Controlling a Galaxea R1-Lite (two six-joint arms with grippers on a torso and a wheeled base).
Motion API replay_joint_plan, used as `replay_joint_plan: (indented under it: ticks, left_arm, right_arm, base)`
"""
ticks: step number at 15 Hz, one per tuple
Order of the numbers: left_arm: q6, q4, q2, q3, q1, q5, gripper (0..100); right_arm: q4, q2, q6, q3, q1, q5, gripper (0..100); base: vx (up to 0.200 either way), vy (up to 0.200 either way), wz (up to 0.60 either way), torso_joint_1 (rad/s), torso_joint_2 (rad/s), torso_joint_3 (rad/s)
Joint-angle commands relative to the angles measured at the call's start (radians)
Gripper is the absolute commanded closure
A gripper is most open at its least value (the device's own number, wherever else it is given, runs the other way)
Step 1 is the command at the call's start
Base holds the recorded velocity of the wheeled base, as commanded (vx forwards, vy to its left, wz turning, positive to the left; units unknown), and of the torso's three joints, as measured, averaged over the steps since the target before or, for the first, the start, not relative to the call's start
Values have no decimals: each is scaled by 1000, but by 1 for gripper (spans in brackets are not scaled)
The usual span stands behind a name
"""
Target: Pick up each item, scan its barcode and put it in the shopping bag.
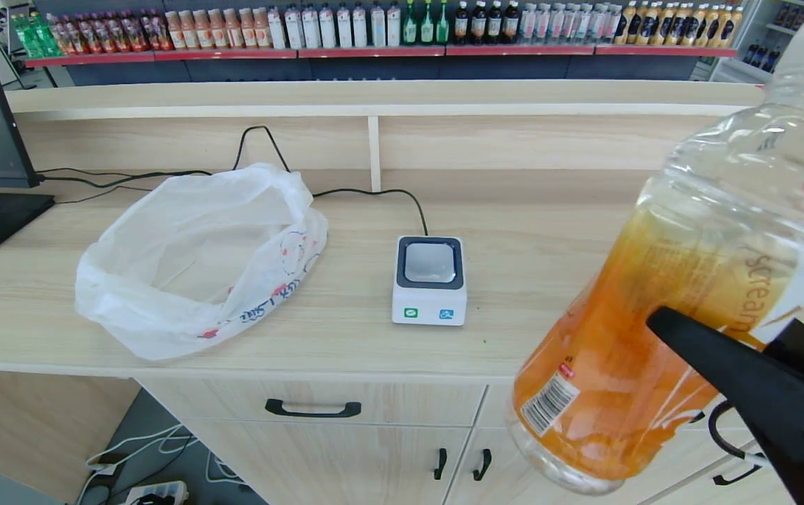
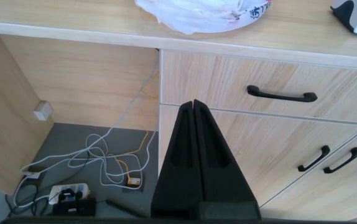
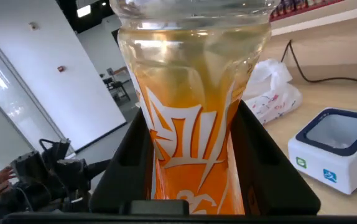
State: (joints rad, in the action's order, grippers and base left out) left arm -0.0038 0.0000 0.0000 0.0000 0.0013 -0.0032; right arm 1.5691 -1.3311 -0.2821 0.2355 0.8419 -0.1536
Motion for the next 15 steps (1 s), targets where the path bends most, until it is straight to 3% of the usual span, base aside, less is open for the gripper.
replay_joint_plan:
  ticks: [1,6,10,13,15]
  left_arm:
    - [-1,0,0,0,0,0,100]
    - [4,2,0,0,0,0,100]
    - [4,2,0,0,0,0,100]
    - [4,2,0,0,0,0,100]
    - [4,2,0,0,0,0,100]
  right_arm:
    - [2,-39,57,22,-3,59,100]
    - [-23,-129,287,111,-92,91,100]
    - [-23,-227,370,271,-129,131,100]
    - [-23,-266,422,392,-227,149,100]
    - [-15,-283,420,392,-273,149,100]
  base:
    - [0,0,0,0,0,0]
    - [0,0,0,0,0,0]
    - [0,0,0,0,0,0]
    - [0,0,0,0,0,0]
    - [0,0,0,0,0,0]
